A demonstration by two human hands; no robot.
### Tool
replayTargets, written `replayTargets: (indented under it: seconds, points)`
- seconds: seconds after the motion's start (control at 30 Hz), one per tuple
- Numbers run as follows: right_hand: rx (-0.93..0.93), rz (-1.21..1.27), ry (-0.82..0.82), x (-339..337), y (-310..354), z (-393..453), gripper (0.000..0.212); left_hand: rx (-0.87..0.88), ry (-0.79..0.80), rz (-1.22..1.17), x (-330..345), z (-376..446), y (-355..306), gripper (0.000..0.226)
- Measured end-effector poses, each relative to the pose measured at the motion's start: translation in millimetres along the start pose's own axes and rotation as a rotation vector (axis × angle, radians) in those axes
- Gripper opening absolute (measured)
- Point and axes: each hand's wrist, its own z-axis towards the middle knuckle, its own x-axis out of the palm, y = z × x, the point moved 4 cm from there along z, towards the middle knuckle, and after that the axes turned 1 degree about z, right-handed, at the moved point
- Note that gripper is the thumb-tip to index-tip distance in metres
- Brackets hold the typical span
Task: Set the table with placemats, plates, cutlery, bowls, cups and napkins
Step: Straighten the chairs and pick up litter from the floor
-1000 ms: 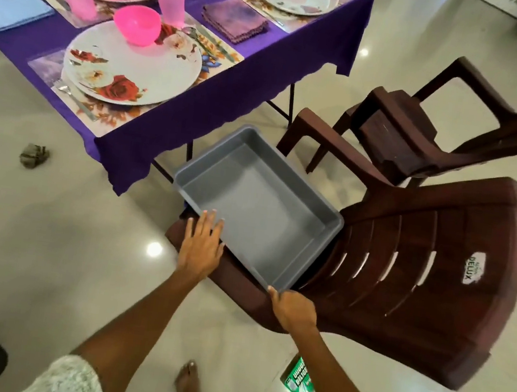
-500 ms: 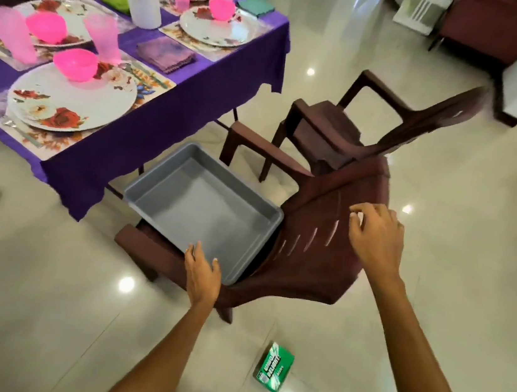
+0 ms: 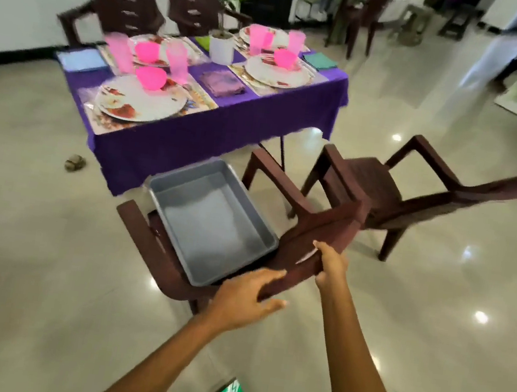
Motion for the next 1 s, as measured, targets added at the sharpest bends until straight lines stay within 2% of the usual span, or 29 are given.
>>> replayTargets:
  seconds: [0.03,0.07,0.1,0.23,0.43,0.53,0.8,0.93,1.0]
  points:
    - [-0.001,0.027,-0.051,0.5,-0.5,3.9,0.027,0.028,-0.04,0.332,10.2,1.1,-3.8,0.068]
    - [-0.012,0.047,-0.088,1.1,-0.5,4.4,0.028,0.033,-0.099,0.548,17.0,2.4,-9.0,0.07]
    - [-0.027,0.077,-0.113,0.7,-0.8,3.9,0.03,0.028,-0.12,0.645,22.2,4.2,-13.2,0.068]
    - [-0.063,0.14,-0.169,-11.9,-5.9,-1.1,0.039,0.0,-0.114,0.754,26.0,1.5,-17.2,0.055]
    - [-0.068,0.072,-0.156,-20.4,2.6,-3.5,0.038,-0.106,-0.112,0.754,17.5,4.1,-35.1,0.032]
    - [-0.062,0.028,-0.156,-26.0,8.2,6.0,0.027,-0.126,-0.068,0.701,21.9,11.8,-45.5,0.036]
    - [-0.088,-0.035,-0.142,-34.5,-0.6,19.3,0.025,-0.042,0.039,0.709,25.2,13.9,-44.7,0.04]
    - [-0.107,-0.086,-0.148,-37.2,-3.6,18.7,0.017,-0.058,0.072,0.699,22.3,13.4,-43.7,0.04]
    - [-0.121,-0.125,-0.143,-38.6,-2.3,16.0,0.03,-0.057,0.106,0.692,18.5,15.2,-43.4,0.045]
